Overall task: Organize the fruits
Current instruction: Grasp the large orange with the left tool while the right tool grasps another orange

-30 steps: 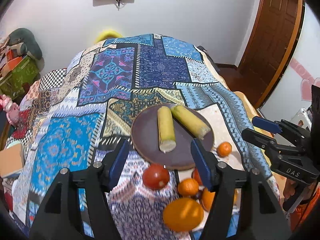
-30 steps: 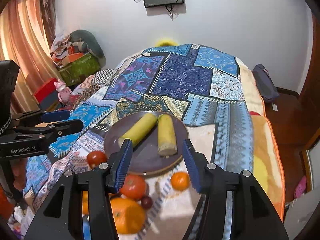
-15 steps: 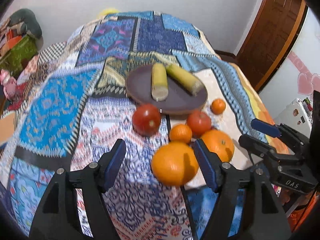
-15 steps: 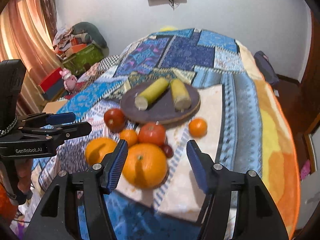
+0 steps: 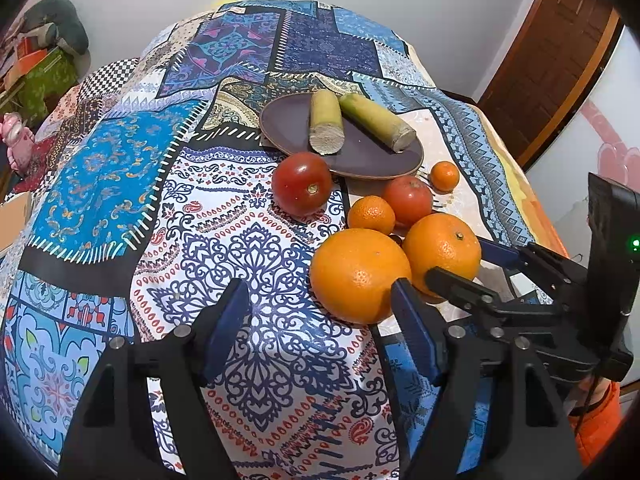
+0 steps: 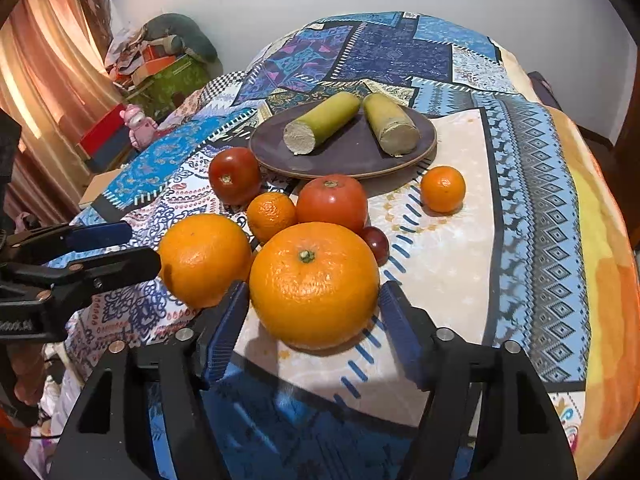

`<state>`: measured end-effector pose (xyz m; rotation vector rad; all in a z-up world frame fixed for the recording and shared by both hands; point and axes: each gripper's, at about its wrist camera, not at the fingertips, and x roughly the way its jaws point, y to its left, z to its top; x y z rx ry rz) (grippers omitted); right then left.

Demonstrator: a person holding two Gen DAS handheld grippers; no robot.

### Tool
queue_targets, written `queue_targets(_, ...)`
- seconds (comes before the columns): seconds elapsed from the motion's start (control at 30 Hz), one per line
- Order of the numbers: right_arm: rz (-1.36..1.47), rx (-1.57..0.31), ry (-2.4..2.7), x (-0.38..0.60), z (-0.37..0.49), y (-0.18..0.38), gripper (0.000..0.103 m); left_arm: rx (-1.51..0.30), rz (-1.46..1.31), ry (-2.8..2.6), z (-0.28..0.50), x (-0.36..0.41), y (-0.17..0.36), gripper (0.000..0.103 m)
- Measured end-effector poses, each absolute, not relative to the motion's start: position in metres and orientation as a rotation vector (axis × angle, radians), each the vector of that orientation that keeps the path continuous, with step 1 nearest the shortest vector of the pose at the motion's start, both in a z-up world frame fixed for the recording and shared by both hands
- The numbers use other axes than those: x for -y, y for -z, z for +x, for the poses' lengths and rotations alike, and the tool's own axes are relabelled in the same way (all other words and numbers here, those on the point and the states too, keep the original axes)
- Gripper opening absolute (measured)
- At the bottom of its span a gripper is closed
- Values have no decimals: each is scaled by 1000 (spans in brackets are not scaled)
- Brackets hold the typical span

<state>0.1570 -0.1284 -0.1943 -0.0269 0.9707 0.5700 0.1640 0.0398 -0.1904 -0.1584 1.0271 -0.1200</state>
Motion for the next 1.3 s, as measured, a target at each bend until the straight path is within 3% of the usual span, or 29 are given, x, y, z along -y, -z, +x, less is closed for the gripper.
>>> queue_targets(0.73, 10, -954, -553, 157, 147, 187, 66, -1074, -140, 168, 194, -8, 215, 73)
queue_targets(0.83, -3, -962, -556, 157, 145, 189, 66, -1073, -137, 160, 196, -8, 219, 67)
queue_targets(1.03, -20, -986, -567, 152, 148, 195, 69, -1068, -151, 170, 194, -11, 219, 67)
queue_targets(1.3, -9, -1001, -565, 147, 152, 202, 66, -1059, -157, 181, 187, -12, 212, 66)
